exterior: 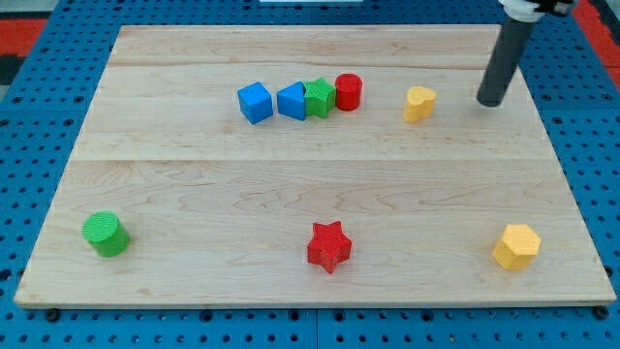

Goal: Push the yellow heart into the red circle

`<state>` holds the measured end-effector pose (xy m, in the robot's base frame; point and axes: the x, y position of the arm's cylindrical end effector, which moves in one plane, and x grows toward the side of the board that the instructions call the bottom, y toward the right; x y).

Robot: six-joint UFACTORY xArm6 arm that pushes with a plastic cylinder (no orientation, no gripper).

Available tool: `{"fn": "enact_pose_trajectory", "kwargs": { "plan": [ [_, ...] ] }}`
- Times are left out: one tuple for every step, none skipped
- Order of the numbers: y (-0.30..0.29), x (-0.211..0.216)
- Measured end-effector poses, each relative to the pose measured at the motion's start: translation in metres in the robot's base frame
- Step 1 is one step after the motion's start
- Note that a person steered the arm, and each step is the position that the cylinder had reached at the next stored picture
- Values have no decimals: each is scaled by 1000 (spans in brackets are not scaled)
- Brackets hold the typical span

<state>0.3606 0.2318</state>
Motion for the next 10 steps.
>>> {"fn": "enact_pose_trajectory", "kwargs": {
  "plan": [
    [-14,10],
    [-49,10],
    [-92,9],
    [-115,-5],
    [-106,-8],
    [-60,-12],
    [-55,-45],
    [-59,-74],
    [-88,-76],
    [-88,-61]
  ]
}}
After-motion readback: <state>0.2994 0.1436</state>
